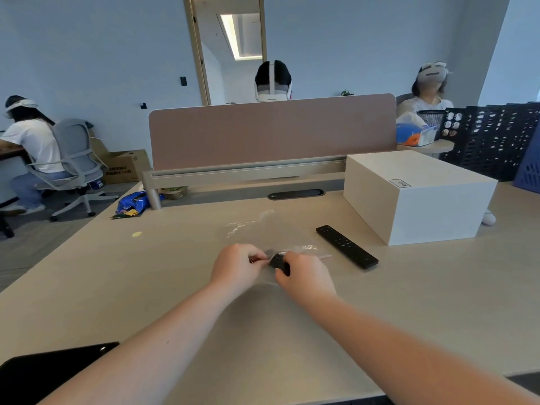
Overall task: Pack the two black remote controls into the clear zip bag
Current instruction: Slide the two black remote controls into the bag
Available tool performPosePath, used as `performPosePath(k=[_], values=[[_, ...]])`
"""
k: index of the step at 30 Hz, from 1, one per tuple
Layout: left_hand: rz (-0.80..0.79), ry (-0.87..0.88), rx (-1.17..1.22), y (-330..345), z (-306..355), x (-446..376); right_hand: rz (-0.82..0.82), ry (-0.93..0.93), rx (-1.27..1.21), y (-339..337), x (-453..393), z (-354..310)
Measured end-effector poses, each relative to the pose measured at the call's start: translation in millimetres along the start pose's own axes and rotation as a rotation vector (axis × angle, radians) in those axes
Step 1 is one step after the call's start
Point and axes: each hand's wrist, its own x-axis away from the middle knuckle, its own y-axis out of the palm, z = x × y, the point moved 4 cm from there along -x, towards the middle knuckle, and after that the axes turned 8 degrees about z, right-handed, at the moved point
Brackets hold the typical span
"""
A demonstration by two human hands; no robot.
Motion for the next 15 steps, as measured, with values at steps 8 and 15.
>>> performPosePath(k=[8,15], values=[[-0.029,0.02,-0.052,-2,-9,-5,-0.224,-0.078,0.161,28,-9,4],[-0.032,0.02,-0.085,-2,-18,-6,-0.141,-0.161,0.32,28,-10,0]])
